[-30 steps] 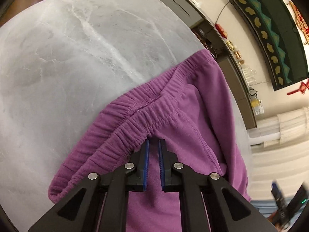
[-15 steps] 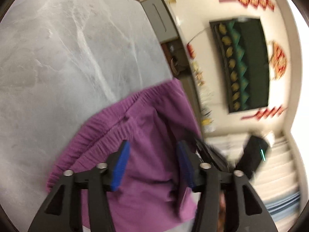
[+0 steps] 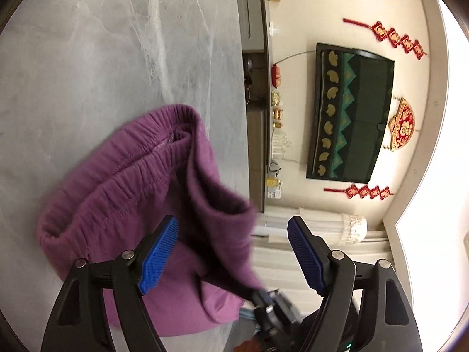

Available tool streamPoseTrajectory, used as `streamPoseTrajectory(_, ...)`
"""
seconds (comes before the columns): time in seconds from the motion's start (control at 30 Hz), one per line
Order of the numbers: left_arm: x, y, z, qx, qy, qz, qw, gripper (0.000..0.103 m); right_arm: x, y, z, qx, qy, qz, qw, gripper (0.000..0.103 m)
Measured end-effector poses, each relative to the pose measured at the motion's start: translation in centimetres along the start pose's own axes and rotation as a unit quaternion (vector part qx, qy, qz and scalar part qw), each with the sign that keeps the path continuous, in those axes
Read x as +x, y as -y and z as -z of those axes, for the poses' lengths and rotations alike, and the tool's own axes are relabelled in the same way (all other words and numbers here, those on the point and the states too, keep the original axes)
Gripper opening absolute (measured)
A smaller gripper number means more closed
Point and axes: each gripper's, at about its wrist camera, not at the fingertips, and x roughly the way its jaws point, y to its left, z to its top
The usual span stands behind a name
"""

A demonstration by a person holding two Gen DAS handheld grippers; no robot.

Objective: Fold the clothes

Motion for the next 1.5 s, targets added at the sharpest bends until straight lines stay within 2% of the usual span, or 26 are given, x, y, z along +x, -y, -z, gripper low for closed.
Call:
streamPoseTrajectory(0.1, 0.2, 0.6, 0.1, 0.029, 0.006, -0.019, 0.9994, 0.079, -0.5, -0.9, 1.4, -0.006, -0.003, -0.007, 1.000, 0.003)
streamPoseTrajectory(0.13, 0.6, 0.7, 0.4, 0.044, 0.003, -0.036, 0.9984, 0.066, -0.5, -1.0, 1.7, -0.004, -0.002, -0.014, 1.000, 0.003)
streamPoseTrajectory(0.17, 1.1, 0.8, 0.8, 0.065, -0.003, -0.059, 0.9962, 0.013, -0.5, -1.1, 2.0, 0.001, -0.001, -0.024, 1.000, 0.003)
streamPoseTrajectory(0.2, 1.3, 1.0, 1.1, 0.090, -0.010, -0.083, 0.9924, 0.007, -0.4, -1.1, 2.4, 0.007, -0.001, -0.035, 0.999, 0.003)
streamPoseTrajectory(0.23, 0.9, 1.8, 1.7, 0.119, -0.006, -0.101, 0.9877, 0.006, -0.4, -1.1, 2.7, 0.012, -0.002, -0.042, 0.999, 0.003)
streamPoseTrajectory(0.3, -2.3, 4.0, 3.7, 0.174, 0.017, -0.090, 0.9805, 0.006, -1.0, -0.5, 3.8, 0.033, -0.003, -0.054, 0.998, 0.010)
streamPoseTrajectory(0.33, -4.1, 4.8, 4.5, 0.199, 0.031, -0.090, 0.9754, 0.006, -1.9, 0.0, 4.5, 0.047, 0.000, -0.061, 0.997, 0.028)
streamPoseTrajectory(0.4, -5.4, 4.2, 4.7, 0.205, 0.029, -0.109, 0.9723, 0.006, -5.0, 1.5, 6.4, 0.075, 0.022, -0.062, 0.995, 0.046)
streamPoseTrajectory(0.47, -5.6, 2.4, 4.3, 0.178, 0.015, -0.134, 0.9748, 0.006, -8.8, 5.3, 9.3, 0.129, 0.048, -0.047, 0.989, 0.047)
streamPoseTrajectory(0.53, -5.5, 2.0, 4.4, 0.180, 0.004, -0.149, 0.9724, 0.006, -12.0, 10.5, 12.3, 0.197, 0.053, -0.003, 0.979, 0.047)
streamPoseTrajectory(0.63, -5.4, 3.3, 5.1, 0.208, 0.002, -0.150, 0.9665, 0.006, -15.2, 18.6, 17.4, 0.304, 0.023, 0.090, 0.948, 0.047)
streamPoseTrajectory(0.73, -8.5, 3.0, 4.1, 0.185, 0.052, -0.129, 0.9729, 0.006, -14.9, 24.9, 22.1, 0.353, -0.038, 0.161, 0.921, 0.046)
streamPoseTrajectory(0.77, -9.0, 2.8, 3.7, 0.177, 0.058, -0.126, 0.9744, 0.006, -14.6, 26.0, 23.6, 0.360, -0.069, 0.181, 0.913, 0.046)
streamPoseTrajectory(0.8, -8.8, 2.6, 3.7, 0.178, 0.049, -0.125, 0.9749, 0.006, -14.8, 26.6, 24.6, 0.359, -0.071, 0.188, 0.911, 0.044)
streamPoseTrajectory(0.87, -8.1, 2.5, 3.9, 0.183, 0.030, -0.126, 0.9745, 0.006, -15.2, 27.0, 25.3, 0.344, -0.071, 0.199, 0.915, 0.044)
streamPoseTrajectory(0.93, -6.7, 2.9, 5.2, 0.207, 0.009, -0.139, 0.9684, 0.006, -16.5, 25.5, 24.7, 0.319, -0.061, 0.219, 0.920, 0.045)
streamPoseTrajectory(0.97, -6.3, 3.1, 5.6, 0.211, 0.002, -0.143, 0.9670, 0.006, -17.5, 23.8, 24.1, 0.299, -0.039, 0.205, 0.931, 0.045)
streamPoseTrajectory(1.07, -6.0, 3.1, 5.8, 0.205, 0.002, -0.148, 0.9676, 0.006, -18.9, 15.5, 21.5, 0.191, -0.005, 0.091, 0.977, 0.053)
streamPoseTrajectory(1.13, -6.4, 2.8, 5.7, 0.196, 0.008, -0.148, 0.9694, 0.006, -18.1, 11.8, 20.8, 0.131, -0.016, 0.053, 0.990, 0.054)
streamPoseTrajectory(1.2, -6.7, 2.6, 5.7, 0.189, 0.013, -0.146, 0.9710, 0.007, -16.4, 9.8, 20.7, 0.087, -0.037, 0.060, 0.994, 0.053)
streamPoseTrajectory(1.23, -6.7, 2.6, 5.8, 0.186, 0.013, -0.145, 0.9717, 0.007, -15.8, 10.0, 20.8, 0.087, -0.047, 0.067, 0.993, 0.047)
streamPoseTrajectory(1.27, -6.7, 2.4, 5.8, 0.184, 0.013, -0.145, 0.9722, 0.007, -15.1, 10.4, 21.0, 0.091, -0.055, 0.072, 0.992, 0.038)
streamPoseTrajectory(1.3, -6.8, 2.2, 5.8, 0.182, 0.013, -0.144, 0.9727, 0.007, -14.5, 10.8, 21.2, 0.096, -0.063, 0.076, 0.990, 0.020)
streamPoseTrajectory(1.37, -6.9, 2.1, 5.7, 0.179, 0.015, -0.139, 0.9739, 0.007, -15.0, 11.1, 21.2, 0.100, -0.060, 0.081, 0.990, 0.007)
streamPoseTrajectory(1.4, -7.1, 2.1, 5.7, 0.178, 0.018, -0.135, 0.9745, 0.007, -15.5, 11.2, 21.1, 0.100, -0.055, 0.086, 0.990, 0.003)
streamPoseTrajectory(1.5, -7.5, 3.1, 5.5, 0.175, 0.032, -0.118, 0.9770, 0.007, -18.6, 11.0, 21.0, 0.102, -0.029, 0.086, 0.991, 0.003)
